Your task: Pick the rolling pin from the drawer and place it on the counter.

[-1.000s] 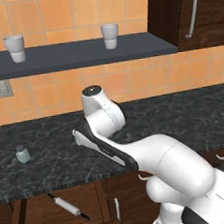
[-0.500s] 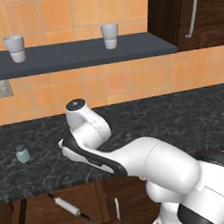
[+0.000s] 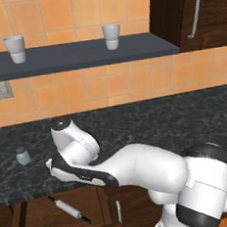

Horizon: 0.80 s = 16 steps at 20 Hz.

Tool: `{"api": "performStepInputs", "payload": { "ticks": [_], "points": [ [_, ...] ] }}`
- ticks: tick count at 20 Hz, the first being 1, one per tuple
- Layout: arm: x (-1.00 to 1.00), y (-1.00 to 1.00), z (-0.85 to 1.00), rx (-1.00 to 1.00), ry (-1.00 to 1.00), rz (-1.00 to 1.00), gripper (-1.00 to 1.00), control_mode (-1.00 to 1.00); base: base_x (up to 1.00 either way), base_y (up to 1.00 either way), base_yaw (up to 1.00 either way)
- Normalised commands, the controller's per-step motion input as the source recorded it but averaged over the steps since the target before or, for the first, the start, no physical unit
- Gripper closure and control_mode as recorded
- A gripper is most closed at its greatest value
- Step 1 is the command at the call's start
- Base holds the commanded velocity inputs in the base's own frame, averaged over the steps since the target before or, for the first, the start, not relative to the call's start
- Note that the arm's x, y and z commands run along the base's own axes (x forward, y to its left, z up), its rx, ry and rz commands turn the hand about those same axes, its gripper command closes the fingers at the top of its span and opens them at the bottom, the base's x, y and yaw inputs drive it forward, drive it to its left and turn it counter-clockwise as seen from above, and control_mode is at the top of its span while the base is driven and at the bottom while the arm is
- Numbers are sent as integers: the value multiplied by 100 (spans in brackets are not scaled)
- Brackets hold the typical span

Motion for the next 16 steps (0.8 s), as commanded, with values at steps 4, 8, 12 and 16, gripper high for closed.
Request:
{"api": "performStepInputs", "payload": {
  "ticks": [4, 8, 12, 16],
  "points": [
    [-41, 26, -45, 0, 13, 7, -100, -100, 0, 0, 0],
    [-43, 44, -60, 0, 5, 10, -100, -100, 0, 0, 0],
    [-4, 63, -58, 1, 0, 0, -100, -100, 0, 0, 0],
    [0, 8, -79, 17, -2, 0, -100, -100, 0, 0, 0]
  ]
}}
